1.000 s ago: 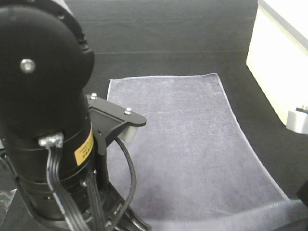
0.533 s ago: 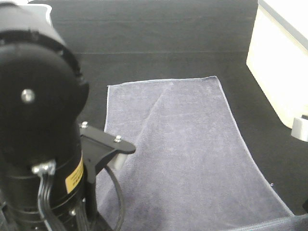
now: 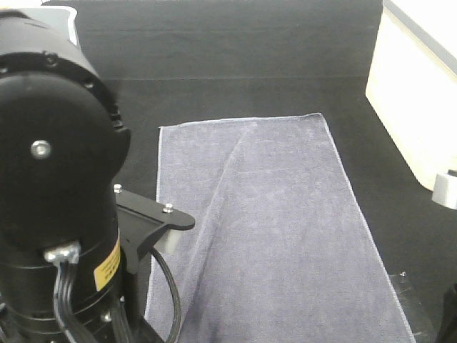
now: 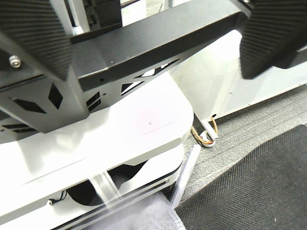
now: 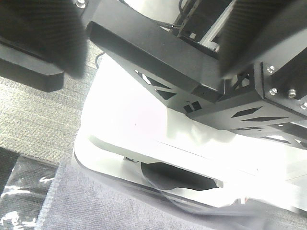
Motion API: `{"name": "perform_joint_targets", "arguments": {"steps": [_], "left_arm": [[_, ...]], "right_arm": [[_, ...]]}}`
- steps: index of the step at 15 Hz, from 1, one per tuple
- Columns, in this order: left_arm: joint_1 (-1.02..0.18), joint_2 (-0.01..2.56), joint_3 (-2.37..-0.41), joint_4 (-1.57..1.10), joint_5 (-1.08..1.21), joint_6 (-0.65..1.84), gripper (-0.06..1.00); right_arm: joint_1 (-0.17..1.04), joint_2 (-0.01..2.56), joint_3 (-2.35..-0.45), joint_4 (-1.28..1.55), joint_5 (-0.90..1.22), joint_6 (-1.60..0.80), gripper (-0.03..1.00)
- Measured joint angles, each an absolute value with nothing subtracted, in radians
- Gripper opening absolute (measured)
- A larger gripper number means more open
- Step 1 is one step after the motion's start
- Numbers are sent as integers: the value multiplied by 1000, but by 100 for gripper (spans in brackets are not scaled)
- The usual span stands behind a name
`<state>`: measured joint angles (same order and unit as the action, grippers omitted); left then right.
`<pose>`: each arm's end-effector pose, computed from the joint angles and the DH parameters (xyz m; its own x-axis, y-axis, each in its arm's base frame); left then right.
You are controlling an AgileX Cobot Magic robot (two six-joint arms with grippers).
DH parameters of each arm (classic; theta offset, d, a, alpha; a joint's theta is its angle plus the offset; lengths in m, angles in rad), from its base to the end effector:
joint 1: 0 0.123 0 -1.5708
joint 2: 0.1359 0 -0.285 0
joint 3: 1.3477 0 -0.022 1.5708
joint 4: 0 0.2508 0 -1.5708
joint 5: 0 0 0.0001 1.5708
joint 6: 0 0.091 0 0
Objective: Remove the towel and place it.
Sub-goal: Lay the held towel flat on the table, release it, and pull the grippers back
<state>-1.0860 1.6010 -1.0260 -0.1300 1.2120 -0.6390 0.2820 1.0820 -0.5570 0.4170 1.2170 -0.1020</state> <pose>0.1149 -0.2418 0.2164 -0.9091 0.3786 0.1737 0.3822 0.9240 -0.0136 0.1184 0.0703 0.2200 -0.9698 -0.2326 0.0729 -0.1892 0.9070 0.3762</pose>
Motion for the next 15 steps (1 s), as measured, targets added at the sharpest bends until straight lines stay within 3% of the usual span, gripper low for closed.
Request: {"name": "perform_joint_targets", "arguments": {"steps": [5, 8, 11, 15], "left_arm": [[-1086, 1601, -1026, -100, 1166, -613, 93], [-1075, 1601, -1064, 49, 1151, -614, 85], [-980, 1601, -1159, 126, 1142, -614, 78], [-777, 1601, -1241, 136, 1064, -599, 73]], "right_arm": [[282, 1082, -611, 417, 1217, -102, 76], [282, 1082, -694, 405, 1210, -102, 69], [282, 1119, -848, 382, 1188, -102, 53], [282, 1236, -1030, 381, 1134, -102, 48]]}}
